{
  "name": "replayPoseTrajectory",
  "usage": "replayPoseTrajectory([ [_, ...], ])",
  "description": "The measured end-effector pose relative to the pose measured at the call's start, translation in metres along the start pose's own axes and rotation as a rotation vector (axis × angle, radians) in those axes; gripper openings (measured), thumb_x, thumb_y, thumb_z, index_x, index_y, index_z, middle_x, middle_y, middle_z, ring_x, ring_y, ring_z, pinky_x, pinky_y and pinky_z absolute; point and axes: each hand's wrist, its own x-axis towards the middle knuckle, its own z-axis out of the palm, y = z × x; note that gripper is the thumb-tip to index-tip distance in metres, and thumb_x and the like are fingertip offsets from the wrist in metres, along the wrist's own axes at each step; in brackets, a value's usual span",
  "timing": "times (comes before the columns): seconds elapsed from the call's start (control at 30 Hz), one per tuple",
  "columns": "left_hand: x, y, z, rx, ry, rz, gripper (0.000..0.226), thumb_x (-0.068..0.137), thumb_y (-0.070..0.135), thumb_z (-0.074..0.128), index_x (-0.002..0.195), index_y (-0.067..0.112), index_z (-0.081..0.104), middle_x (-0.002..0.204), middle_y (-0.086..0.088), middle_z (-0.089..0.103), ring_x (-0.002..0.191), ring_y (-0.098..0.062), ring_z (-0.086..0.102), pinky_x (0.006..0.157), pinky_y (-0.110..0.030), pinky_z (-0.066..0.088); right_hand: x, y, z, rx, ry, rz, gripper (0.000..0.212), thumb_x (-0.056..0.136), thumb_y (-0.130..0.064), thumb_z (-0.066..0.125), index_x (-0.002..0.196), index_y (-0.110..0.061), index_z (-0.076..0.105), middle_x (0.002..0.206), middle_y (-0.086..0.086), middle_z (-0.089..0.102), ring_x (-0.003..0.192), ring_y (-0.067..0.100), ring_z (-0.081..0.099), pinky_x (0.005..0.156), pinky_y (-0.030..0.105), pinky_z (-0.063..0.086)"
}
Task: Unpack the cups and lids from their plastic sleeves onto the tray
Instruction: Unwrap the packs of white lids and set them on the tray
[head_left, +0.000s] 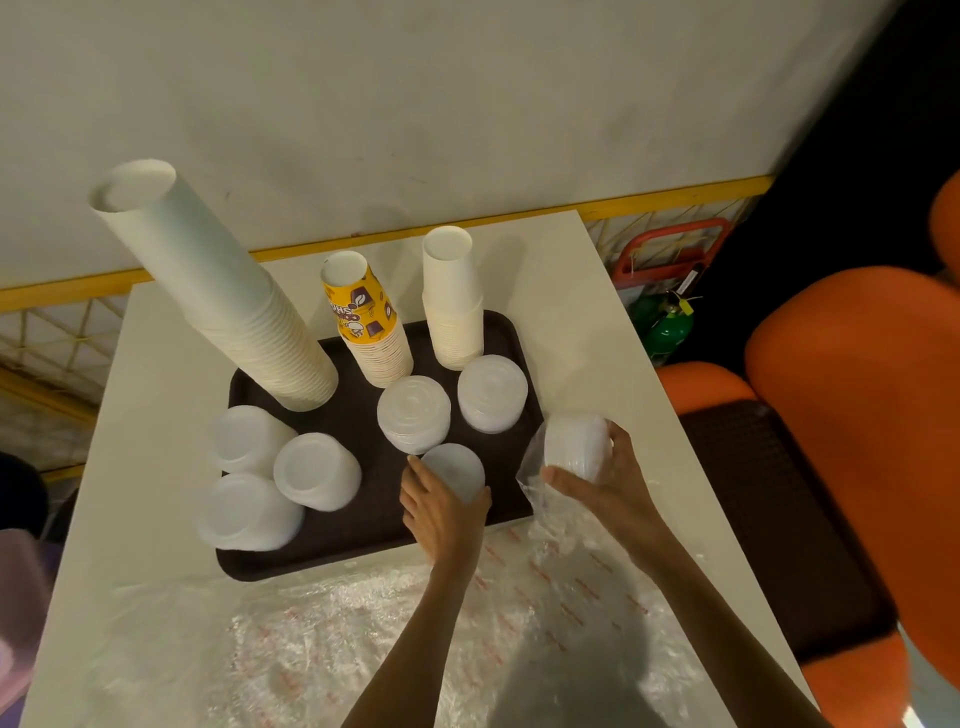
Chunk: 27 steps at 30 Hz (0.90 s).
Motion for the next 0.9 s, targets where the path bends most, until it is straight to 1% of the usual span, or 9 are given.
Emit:
replayPoseTrajectory([
  [0.1, 0.002, -0.004, 0.0, -0.013, 0.002, 0.023, 0.11, 0.066, 0.04, 0.084, 0.147, 0.001, 0.02, 0.143, -0.021, 0.032, 0.128, -0.036, 0.038, 0.099, -0.046, 0.04, 0.0, 0.0, -0.002, 0.024, -0.004, 0.009, 0.092, 0.074, -0.019, 0.079, 0.144, -0.013, 0.02, 0.145, 0.008, 0.031, 0.132, 0.027, 0.036, 0.105, 0.04, 0.038],
  [0.27, 0.005, -0.005, -0.002, 0.018, -0.047, 0.014, 0.115, 0.066, 0.048, 0.081, 0.148, 0.003, 0.014, 0.146, -0.017, 0.03, 0.134, -0.033, 0.033, 0.104, -0.044, 0.035, -0.003, -0.004, 0.001, 0.037, -0.036, 0.01, 0.093, 0.073, -0.02, 0.079, 0.145, -0.014, 0.019, 0.145, 0.008, 0.03, 0.132, 0.027, 0.035, 0.107, 0.044, 0.039],
  [0.4, 0.001, -0.009, -0.009, -0.105, -0.06, -0.006, 0.12, 0.066, 0.051, 0.08, 0.15, 0.004, 0.009, 0.15, -0.017, 0.024, 0.138, -0.033, 0.026, 0.109, -0.046, 0.031, -0.005, -0.007, -0.003, 0.053, -0.066, 0.009, 0.093, 0.074, -0.022, 0.078, 0.145, -0.017, 0.019, 0.145, 0.006, 0.031, 0.132, 0.026, 0.035, 0.108, 0.042, 0.038],
  [0.47, -0.006, -0.009, -0.017, -0.255, -0.038, -0.01, 0.109, 0.073, 0.047, 0.076, 0.15, 0.007, 0.011, 0.152, -0.016, 0.021, 0.14, -0.033, 0.024, 0.11, -0.046, 0.03, -0.006, -0.009, -0.005, 0.066, -0.079, 0.009, 0.092, 0.075, -0.021, 0.078, 0.145, -0.017, 0.019, 0.145, 0.006, 0.031, 0.133, 0.026, 0.035, 0.109, 0.042, 0.037],
  [0.53, -0.016, -0.004, -0.031, -0.446, 0.035, 0.028, 0.088, 0.083, 0.037, 0.069, 0.149, 0.009, 0.019, 0.152, -0.015, 0.025, 0.138, -0.031, 0.03, 0.107, -0.042, 0.034, -0.009, -0.011, -0.007, 0.08, -0.096, 0.005, 0.089, 0.076, -0.019, 0.076, 0.145, -0.016, 0.02, 0.144, 0.006, 0.033, 0.132, 0.025, 0.037, 0.107, 0.039, 0.037],
  [0.6, -0.027, 0.006, -0.051, -0.648, 0.131, 0.098, 0.063, 0.09, 0.026, 0.063, 0.143, 0.012, 0.032, 0.144, -0.013, 0.038, 0.13, -0.028, 0.042, 0.102, -0.035, 0.039, -0.012, -0.014, -0.009, 0.085, -0.114, -0.02, 0.086, 0.077, -0.018, 0.076, 0.144, -0.017, 0.022, 0.142, 0.005, 0.035, 0.131, 0.024, 0.038, 0.109, 0.038, 0.036],
  [0.7, -0.04, 0.029, -0.09, -0.91, 0.184, 0.272, 0.035, 0.09, 0.017, 0.063, 0.122, 0.016, 0.052, 0.119, -0.004, 0.061, 0.11, -0.02, 0.06, 0.097, -0.037, 0.049, -0.021, -0.021, -0.011, 0.117, -0.17, -0.044, 0.082, 0.08, -0.016, 0.073, 0.143, -0.018, 0.022, 0.136, 0.0, 0.036, 0.128, 0.019, 0.038, 0.103, 0.03, 0.038],
  [0.8, -0.052, 0.054, -0.123, -1.005, 0.106, 0.531, 0.029, 0.085, 0.026, 0.058, 0.11, 0.012, 0.059, 0.1, 0.005, 0.069, 0.096, -0.016, 0.067, 0.087, -0.028, 0.054, -0.028, -0.026, -0.009, 0.08, -0.193, -0.066, 0.084, 0.079, -0.02, 0.074, 0.144, -0.02, 0.021, 0.14, 0.001, 0.035, 0.131, 0.02, 0.037, 0.107, 0.034, 0.036],
  [0.9, -0.068, 0.065, -0.137, -0.933, 0.089, 0.681, 0.024, 0.084, 0.03, 0.055, 0.104, 0.018, 0.06, 0.096, 0.006, 0.068, 0.089, -0.01, 0.066, 0.081, -0.017, 0.052, -0.037, -0.031, -0.011, 0.1, -0.216, -0.107, 0.084, 0.08, -0.022, 0.072, 0.145, -0.02, 0.02, 0.147, 0.004, 0.033, 0.135, 0.023, 0.035, 0.111, 0.038, 0.033],
])
